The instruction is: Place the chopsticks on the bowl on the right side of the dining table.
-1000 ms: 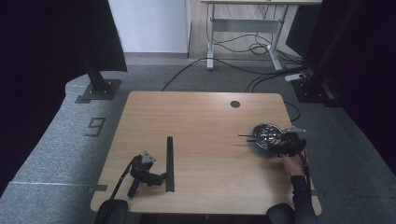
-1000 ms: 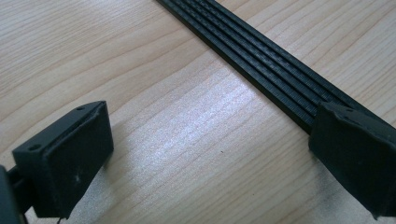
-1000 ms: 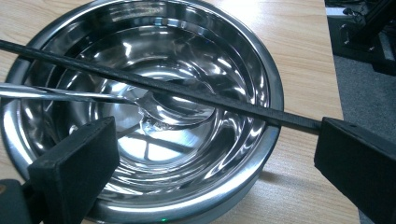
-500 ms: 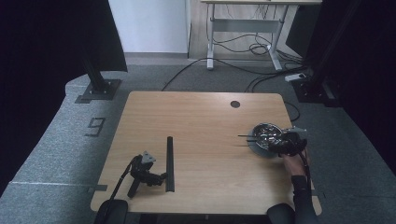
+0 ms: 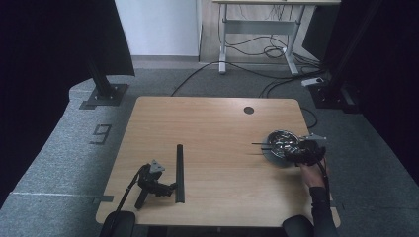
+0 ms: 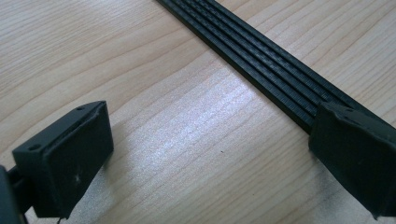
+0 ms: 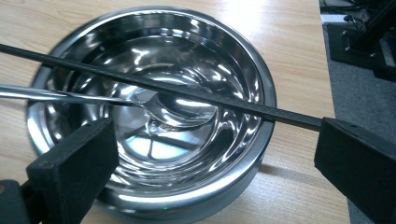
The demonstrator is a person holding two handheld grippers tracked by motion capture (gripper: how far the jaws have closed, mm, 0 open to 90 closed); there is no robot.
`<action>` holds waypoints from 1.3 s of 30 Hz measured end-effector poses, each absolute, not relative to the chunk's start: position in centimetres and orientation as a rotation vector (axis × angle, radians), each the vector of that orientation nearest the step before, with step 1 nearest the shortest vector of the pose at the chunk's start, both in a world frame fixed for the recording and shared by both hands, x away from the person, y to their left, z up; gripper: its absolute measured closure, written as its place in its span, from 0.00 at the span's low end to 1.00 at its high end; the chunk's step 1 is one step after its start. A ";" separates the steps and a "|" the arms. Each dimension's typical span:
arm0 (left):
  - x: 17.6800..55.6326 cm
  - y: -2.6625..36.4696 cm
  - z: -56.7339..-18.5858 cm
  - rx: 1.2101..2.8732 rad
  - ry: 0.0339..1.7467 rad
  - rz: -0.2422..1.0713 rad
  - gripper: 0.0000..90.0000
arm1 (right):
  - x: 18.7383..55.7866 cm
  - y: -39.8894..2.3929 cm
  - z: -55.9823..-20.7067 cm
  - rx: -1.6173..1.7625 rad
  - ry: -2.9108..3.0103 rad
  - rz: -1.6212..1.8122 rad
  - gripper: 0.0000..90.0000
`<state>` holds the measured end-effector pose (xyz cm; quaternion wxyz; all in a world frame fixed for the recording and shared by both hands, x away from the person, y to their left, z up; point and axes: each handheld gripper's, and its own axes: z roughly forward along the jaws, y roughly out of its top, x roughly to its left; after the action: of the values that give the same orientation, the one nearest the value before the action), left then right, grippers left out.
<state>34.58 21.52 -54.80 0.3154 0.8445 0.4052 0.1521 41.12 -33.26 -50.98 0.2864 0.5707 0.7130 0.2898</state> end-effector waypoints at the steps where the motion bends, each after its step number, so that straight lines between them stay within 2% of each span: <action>1: 34.6 21.5 -54.8 2.225 1.067 0.401 0.00 | 41.0 -33.2 -50.9 1.522 1.908 0.775 0.00; 22: 34.6 21.5 -54.8 2.225 1.068 0.401 0.00 | 36.5 -32.4 -48.6 1.401 2.055 0.767 0.00; 39: 34.6 21.5 -54.8 2.225 1.067 0.401 0.00 | 32.5 -28.2 -46.0 1.263 2.217 0.908 0.00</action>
<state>34.59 21.53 -54.79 0.3154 0.8445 0.4052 0.1522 32.47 -28.23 -46.00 0.2149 0.4555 0.7995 0.3273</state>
